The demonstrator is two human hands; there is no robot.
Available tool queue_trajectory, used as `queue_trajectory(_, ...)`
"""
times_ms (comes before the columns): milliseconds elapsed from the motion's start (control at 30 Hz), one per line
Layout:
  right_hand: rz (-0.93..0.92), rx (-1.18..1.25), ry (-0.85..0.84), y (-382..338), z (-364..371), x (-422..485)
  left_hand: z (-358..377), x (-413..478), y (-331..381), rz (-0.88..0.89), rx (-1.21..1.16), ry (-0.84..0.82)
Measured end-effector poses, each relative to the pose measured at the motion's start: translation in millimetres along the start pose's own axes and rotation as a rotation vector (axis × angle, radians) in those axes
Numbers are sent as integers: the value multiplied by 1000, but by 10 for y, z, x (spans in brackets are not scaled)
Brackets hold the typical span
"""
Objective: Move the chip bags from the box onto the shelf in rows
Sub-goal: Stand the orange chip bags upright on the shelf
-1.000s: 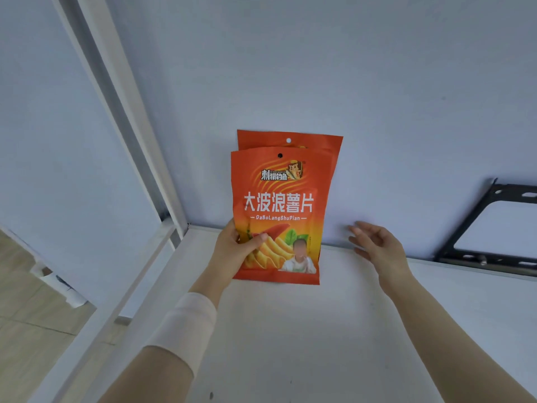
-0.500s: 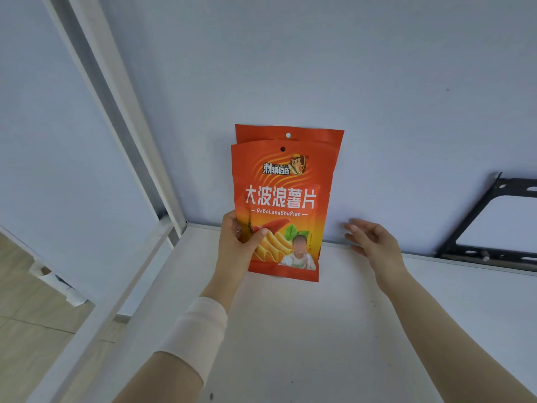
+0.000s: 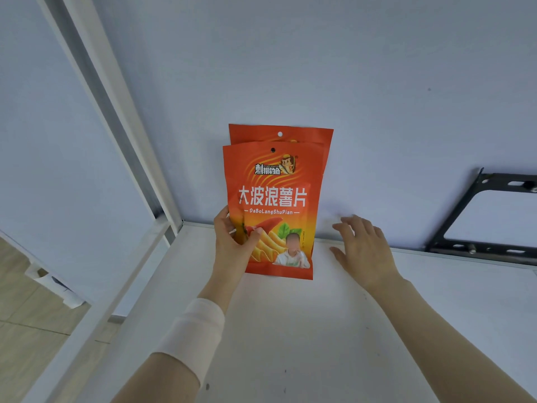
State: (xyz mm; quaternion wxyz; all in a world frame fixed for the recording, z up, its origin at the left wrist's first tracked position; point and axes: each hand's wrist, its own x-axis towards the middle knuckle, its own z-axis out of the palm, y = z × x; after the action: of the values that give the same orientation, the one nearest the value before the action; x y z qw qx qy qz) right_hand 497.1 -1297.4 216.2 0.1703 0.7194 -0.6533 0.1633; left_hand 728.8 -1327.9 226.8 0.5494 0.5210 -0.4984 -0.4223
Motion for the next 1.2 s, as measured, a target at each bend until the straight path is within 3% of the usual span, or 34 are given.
queue_trajectory(367,20,-25,-12,-8,-83,-44,-6,-51,-9,4,38,-16)
queue_trajectory(467,34,-16,-8,-19,-127,-93,-43,-124,26,-44,128,50)
queue_trajectory(533,33,-16,-4,-19,-161,-153,-119,-217,60,41,232,119)
queue_trajectory(633,41,-15,6,-30,-226,-273,-261,-341,81,343,500,134)
queue_trajectory(700,67,-19,13,-52,-304,-388,-283,-387,85,549,676,40)
queue_trajectory(767,116,-30,24,-67,-387,-568,-200,-466,114,663,750,-164)
queue_trajectory(933,257,-60,21,-49,-590,-1240,129,-846,9,733,833,-552)
queue_trajectory(1200,464,-124,-3,162,-1333,-2594,728,-1888,77,795,792,-826)
